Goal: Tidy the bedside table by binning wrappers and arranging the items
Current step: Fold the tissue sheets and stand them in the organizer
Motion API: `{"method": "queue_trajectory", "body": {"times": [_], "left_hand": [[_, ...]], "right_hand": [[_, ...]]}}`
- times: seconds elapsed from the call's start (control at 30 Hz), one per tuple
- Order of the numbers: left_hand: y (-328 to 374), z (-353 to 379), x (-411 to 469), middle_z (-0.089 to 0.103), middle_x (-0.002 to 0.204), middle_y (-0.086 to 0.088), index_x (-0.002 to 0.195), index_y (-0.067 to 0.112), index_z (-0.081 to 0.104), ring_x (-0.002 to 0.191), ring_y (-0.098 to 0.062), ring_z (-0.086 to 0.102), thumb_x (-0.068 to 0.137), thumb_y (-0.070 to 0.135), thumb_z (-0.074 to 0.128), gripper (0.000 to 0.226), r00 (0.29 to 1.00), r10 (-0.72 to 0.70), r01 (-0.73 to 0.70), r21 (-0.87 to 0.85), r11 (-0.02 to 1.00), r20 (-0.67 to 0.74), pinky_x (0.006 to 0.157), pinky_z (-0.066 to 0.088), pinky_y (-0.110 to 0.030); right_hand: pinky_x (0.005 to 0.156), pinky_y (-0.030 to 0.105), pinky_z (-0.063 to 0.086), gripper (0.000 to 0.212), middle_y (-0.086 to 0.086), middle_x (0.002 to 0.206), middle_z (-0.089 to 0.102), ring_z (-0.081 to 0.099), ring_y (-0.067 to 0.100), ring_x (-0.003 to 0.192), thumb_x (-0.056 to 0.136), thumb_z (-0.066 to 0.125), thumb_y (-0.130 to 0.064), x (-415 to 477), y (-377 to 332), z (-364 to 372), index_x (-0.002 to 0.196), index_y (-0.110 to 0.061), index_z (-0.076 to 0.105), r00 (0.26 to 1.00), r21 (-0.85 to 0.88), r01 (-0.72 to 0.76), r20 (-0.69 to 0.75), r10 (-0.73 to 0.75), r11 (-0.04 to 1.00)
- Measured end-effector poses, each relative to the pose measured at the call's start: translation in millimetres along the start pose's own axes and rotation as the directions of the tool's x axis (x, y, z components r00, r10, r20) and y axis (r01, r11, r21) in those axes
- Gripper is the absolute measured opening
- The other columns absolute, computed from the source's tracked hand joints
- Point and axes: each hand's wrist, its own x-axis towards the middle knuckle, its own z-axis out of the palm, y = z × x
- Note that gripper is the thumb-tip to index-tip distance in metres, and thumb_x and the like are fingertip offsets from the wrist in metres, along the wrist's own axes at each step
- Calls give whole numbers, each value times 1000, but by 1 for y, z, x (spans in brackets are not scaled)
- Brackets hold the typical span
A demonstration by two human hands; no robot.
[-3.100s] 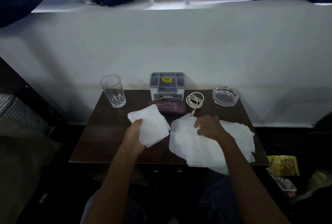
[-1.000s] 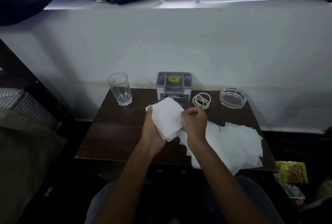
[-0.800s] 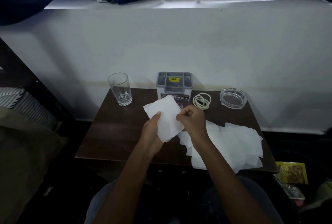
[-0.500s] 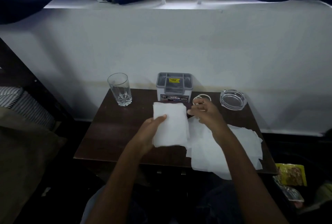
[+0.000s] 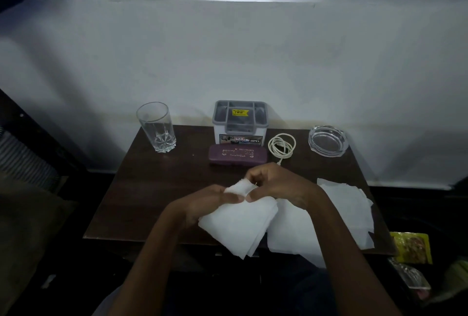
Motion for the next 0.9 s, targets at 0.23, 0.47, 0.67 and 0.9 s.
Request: {"method": "queue_trajectory", "body": {"times": [0.23, 0.47, 0.67, 0.9], "left_hand": [[-6, -16, -3, 72, 84, -3, 94, 16, 67, 74, -15, 66, 84, 15, 65, 10, 996, 67, -72, -71, 995, -61, 63, 54, -26], [-1, -17, 0, 69, 86, -5, 96, 14, 60, 63, -14, 68, 83, -6, 62, 24, 934, 202, -279, -252, 926, -294, 50, 55, -22], [0, -19, 2, 70, 74, -6, 81, 13, 58, 56, -12, 69, 93, -5, 42, 26, 917, 189, -305, -313, 899, -350, 48, 53, -19], [3, -18, 5, 69, 85, -9, 87, 12, 60, 61, -15, 70, 93, 16, 47, 15, 946, 79, -224, -461, 859, -313, 54, 55, -23]], "right_hand": [[68, 28, 46, 21, 3, 79, 62, 58, 14, 75, 75, 64, 5, 11, 3, 3, 73, -15, 61, 978, 100, 25, -207, -4, 995], [59, 26, 49, 17, 2, 77, 62, 59, 17, 75, 78, 62, 6, 12, 5, -4, 75, -11, 60, 864, 450, 113, -485, 136, 886], [64, 30, 50, 27, 4, 84, 65, 58, 20, 86, 80, 52, 12, 13, 4, -3, 69, -11, 61, 851, 434, 187, -520, 75, 881], [70, 33, 51, 36, 7, 85, 67, 60, 22, 88, 77, 30, 16, 16, 1, -1, 66, -3, 57, 844, 462, 256, -535, 37, 849]]}}
